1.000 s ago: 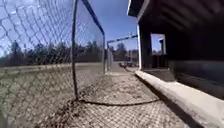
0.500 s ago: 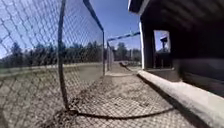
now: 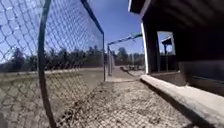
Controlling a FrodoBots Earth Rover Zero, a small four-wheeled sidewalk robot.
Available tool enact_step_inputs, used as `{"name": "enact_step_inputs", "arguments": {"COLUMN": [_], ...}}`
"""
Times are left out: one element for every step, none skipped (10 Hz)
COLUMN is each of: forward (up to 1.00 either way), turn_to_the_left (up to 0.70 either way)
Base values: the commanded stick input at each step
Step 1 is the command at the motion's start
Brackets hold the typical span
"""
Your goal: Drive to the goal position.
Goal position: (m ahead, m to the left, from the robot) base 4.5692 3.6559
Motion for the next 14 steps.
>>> {"name": "enact_step_inputs", "arguments": {"forward": [0.70, 0.70, 0.70, 0.70, 0.70, 0.70, 0.70, 0.70, 0.70, 0.70, 0.70, 0.70, 0.70, 0.70], "turn_to_the_left": [0.03, 0.03, 0.03, 0.03, 0.03, 0.03, 0.03, 0.03, 0.03, 0.03, -0.17, -0.35, -0.35, -0.35]}}
